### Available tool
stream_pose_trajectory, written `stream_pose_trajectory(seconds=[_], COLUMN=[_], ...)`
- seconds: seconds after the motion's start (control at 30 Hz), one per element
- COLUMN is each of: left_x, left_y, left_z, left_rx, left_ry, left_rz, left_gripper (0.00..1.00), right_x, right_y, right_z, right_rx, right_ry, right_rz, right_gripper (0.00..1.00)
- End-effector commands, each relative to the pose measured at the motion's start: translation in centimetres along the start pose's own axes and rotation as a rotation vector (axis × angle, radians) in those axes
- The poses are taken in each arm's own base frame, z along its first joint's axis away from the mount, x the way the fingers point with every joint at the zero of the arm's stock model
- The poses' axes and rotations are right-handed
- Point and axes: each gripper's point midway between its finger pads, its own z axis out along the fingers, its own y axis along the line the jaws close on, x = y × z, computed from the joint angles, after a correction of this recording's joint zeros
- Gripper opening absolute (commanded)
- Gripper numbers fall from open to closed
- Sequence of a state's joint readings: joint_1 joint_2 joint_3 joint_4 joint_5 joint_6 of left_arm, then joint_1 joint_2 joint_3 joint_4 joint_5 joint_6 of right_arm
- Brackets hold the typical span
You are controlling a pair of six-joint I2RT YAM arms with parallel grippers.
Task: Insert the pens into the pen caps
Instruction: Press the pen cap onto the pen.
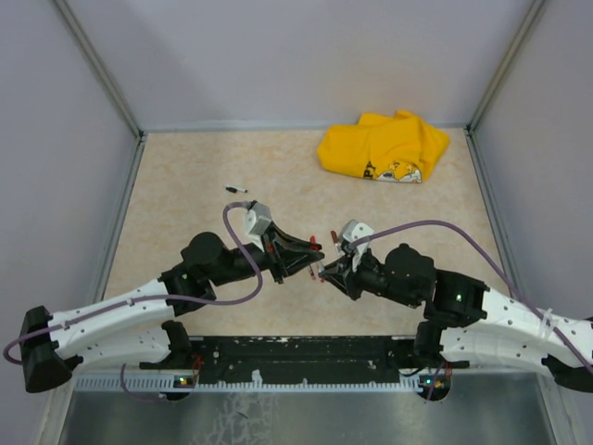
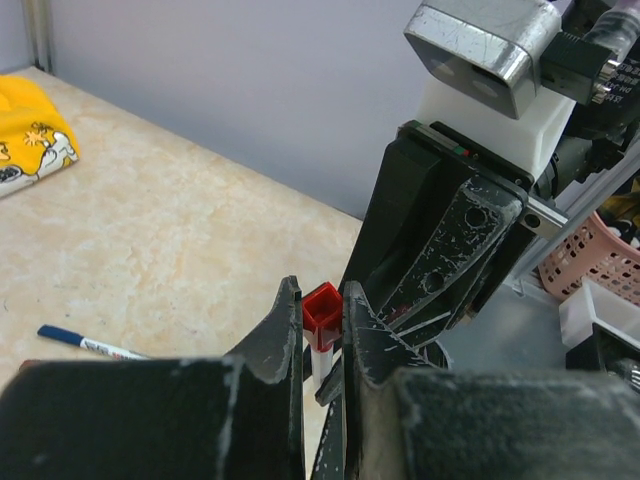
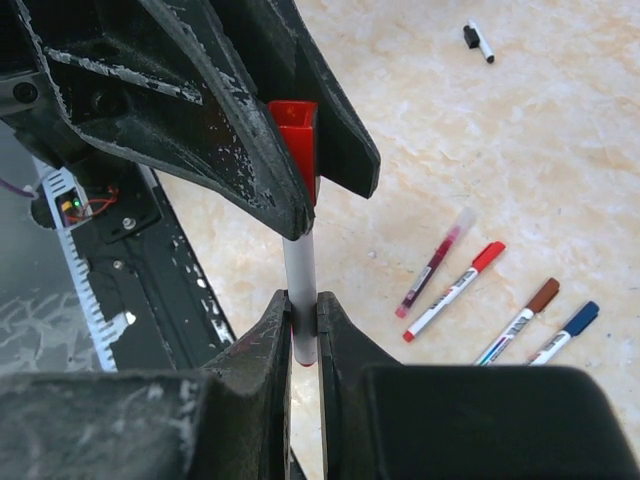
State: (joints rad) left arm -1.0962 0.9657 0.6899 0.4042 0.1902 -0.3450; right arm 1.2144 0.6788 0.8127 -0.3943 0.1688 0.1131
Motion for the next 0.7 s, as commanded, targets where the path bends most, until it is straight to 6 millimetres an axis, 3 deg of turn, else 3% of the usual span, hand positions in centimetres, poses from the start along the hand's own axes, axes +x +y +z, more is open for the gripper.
stream_pose_trajectory(seconds=[0.0, 0.33, 0.67], left_x=[12.8, 9.7, 6.3], left_y=[1.1, 0.4, -0.6], left_z=[-4.7, -3.3, -2.4], left_rx=[-0.056, -0.045, -0.017], left_ry=[0.497, 0.416, 0.327], left_rz=[-0.119, -0.101, -0.084], left_gripper=[0.0, 0.0, 0.04], right_x=[-14.9, -10.1, -6.6], right_y=[-1.2, 0.2, 0.4], right_z=[-4.9, -2.2, -1.4], right_rx=[0.035, -0.031, -0.042], right_ry=[-0.58, -0.446, -0.386], right_rz=[0.178, 0.223, 0.274], right_gripper=[0.0, 0.0, 0.0])
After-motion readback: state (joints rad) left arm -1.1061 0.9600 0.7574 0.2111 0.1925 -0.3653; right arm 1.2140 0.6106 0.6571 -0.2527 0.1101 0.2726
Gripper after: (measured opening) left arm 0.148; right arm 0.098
